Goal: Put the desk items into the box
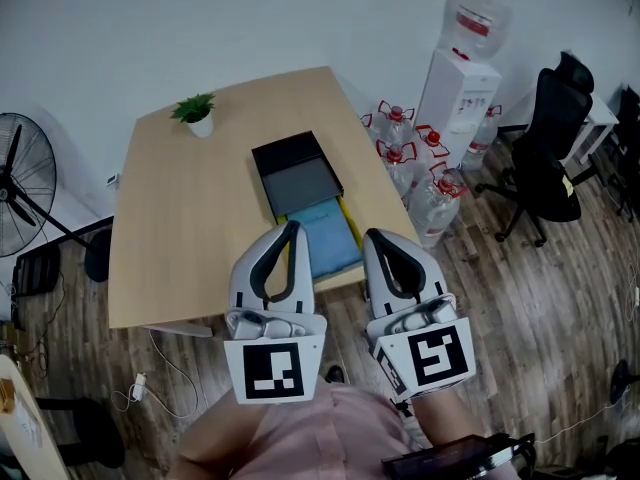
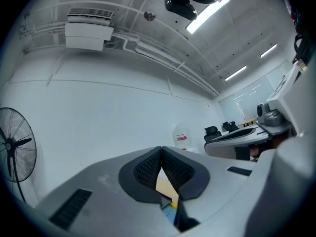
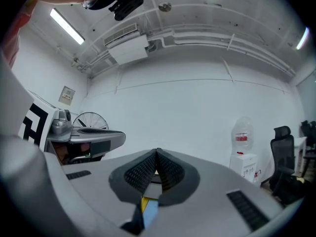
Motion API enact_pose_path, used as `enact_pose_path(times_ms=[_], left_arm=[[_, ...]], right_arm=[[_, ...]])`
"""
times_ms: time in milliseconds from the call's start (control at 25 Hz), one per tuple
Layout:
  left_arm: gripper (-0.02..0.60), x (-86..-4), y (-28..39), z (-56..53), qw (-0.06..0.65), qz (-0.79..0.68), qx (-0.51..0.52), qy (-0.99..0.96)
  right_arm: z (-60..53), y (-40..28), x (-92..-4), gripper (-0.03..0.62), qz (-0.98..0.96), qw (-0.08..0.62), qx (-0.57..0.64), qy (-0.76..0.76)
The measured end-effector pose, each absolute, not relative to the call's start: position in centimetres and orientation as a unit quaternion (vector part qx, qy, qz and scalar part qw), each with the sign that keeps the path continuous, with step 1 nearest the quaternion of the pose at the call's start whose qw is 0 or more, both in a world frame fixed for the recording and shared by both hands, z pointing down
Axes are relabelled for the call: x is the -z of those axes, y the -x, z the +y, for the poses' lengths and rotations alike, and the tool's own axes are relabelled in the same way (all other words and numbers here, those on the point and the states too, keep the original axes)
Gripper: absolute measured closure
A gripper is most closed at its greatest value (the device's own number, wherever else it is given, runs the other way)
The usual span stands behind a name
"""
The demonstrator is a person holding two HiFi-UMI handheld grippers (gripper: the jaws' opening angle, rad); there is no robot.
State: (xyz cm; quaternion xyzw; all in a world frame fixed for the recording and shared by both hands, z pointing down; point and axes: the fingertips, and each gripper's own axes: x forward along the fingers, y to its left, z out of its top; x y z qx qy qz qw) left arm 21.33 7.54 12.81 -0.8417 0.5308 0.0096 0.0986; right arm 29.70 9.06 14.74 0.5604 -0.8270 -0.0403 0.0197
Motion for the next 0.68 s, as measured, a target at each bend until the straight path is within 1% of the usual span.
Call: enact_pose_path(times_ms=[680], left_arm=[[0.569,-12.94,-20.90,8.63,0.106,0.526,0.000,0.844]], right_arm=[[9.83,-29.01,-14.76,0.594,-0.826,0.020,0.044,-0.562]])
